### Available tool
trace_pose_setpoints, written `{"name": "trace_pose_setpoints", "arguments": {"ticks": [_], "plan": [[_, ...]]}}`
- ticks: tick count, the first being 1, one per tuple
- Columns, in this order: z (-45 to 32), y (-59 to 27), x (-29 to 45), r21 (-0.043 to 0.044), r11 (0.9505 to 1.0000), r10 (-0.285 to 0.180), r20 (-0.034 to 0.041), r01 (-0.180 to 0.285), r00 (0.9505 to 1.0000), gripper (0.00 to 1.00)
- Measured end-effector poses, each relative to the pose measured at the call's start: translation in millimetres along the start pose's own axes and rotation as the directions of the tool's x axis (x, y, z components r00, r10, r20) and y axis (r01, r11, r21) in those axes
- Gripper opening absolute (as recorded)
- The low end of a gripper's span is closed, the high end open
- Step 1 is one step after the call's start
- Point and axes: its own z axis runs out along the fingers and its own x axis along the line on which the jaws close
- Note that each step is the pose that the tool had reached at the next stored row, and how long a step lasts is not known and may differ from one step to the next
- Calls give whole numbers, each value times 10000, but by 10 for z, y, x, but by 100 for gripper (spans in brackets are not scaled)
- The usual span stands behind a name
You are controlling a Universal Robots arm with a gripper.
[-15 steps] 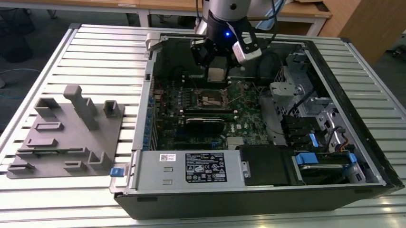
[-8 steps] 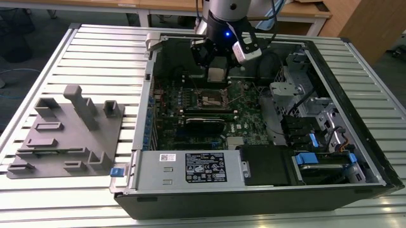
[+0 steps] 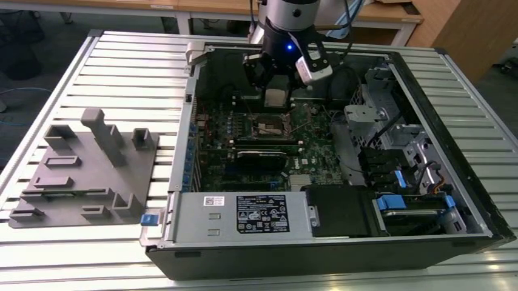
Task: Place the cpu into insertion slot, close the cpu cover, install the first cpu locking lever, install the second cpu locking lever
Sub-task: 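Place the cpu into insertion slot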
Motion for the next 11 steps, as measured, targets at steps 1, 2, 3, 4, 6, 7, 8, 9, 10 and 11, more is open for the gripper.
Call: {"name": "trace_pose_setpoints", "arguments": {"ticks": [1, 2, 3, 4, 6, 7, 8, 9, 10, 11], "plan": [[14, -1, 0, 0, 10000, 0, 0, 0, 10000, 54], [26, -2, 0, 0, 10000, 0, 0, 0, 10000, 54], [36, -3, 0, 0, 10000, 0, 0, 0, 10000, 54], [38, -3, 0, 1, 10000, 0, 0, 0, 10000, 54], [38, -4, 0, 2, 10000, 0, -1, 0, 10000, 54], [37, -4, 0, 2, 10000, 0, -1, 0, 10000, 54], [38, -4, 0, 1, 10000, 0, 0, 0, 10000, 54], [38, -3, 0, 1, 10000, 0, 0, 0, 10000, 54], [38, -4, 0, 1, 10000, 0, 0, 0, 10000, 54], [39, -4, 0, 1, 10000, 0, 0, 0, 10000, 54]]}}
